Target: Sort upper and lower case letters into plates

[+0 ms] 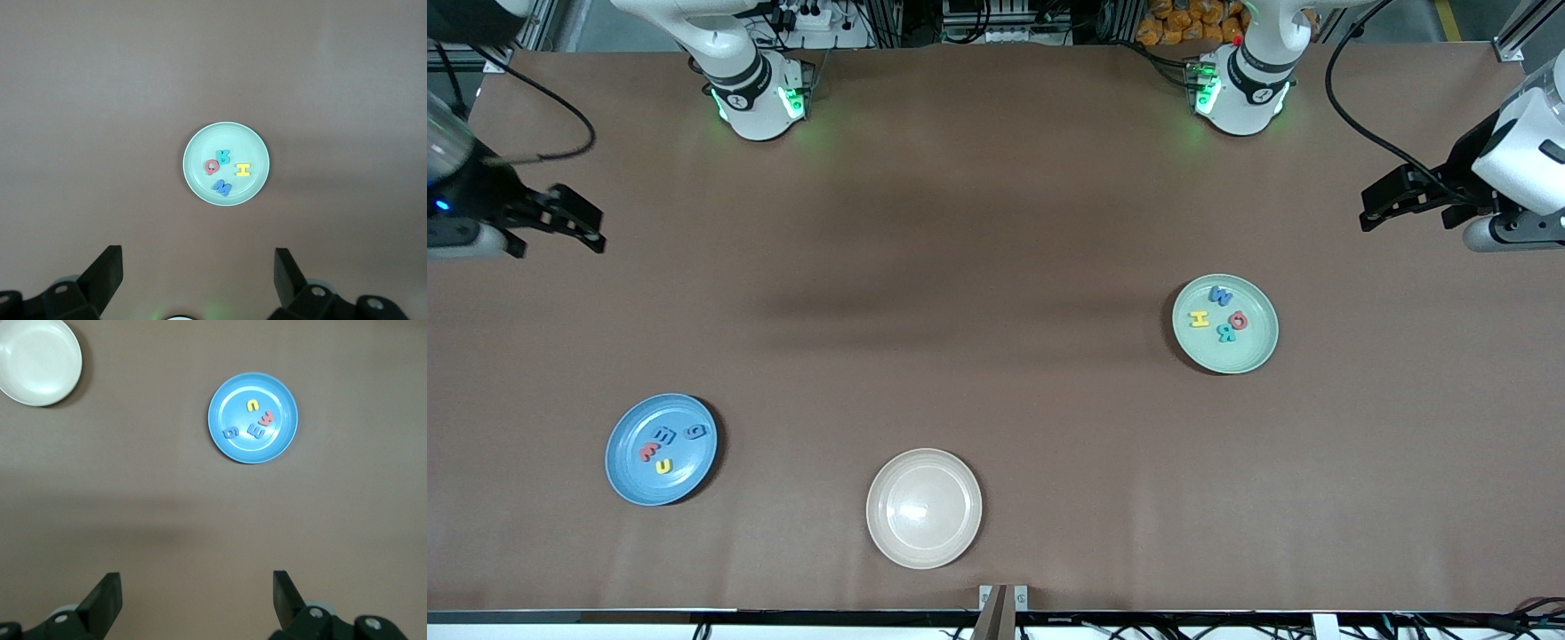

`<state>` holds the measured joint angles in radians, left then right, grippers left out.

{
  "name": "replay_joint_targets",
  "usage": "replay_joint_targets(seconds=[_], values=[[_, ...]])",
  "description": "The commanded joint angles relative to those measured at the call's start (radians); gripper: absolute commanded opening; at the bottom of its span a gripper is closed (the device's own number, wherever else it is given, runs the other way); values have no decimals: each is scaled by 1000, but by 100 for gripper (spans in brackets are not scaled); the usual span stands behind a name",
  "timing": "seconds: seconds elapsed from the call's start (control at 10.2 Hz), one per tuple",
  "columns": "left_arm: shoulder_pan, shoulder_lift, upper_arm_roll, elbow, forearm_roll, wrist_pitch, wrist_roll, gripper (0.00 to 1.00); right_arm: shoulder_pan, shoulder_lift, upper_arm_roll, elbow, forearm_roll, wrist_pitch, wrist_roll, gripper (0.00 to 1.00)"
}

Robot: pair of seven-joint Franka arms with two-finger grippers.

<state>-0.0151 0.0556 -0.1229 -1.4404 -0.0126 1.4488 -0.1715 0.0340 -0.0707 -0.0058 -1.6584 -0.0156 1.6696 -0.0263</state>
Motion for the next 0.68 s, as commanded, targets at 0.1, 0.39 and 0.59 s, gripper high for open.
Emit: replay_joint_targets(seconds=[0.1,0.39,0.59], values=[[-3,-22,2,-23,31,4,49,100,-14,11,1,92,22,-83,5,100],[-6,-19,2,-21,56,5,110,100,-14,12,1,92,22,-85,6,100],[-13,-16,2,-14,66,4,116,100,-11,12,1,94,22,-84,6,100]])
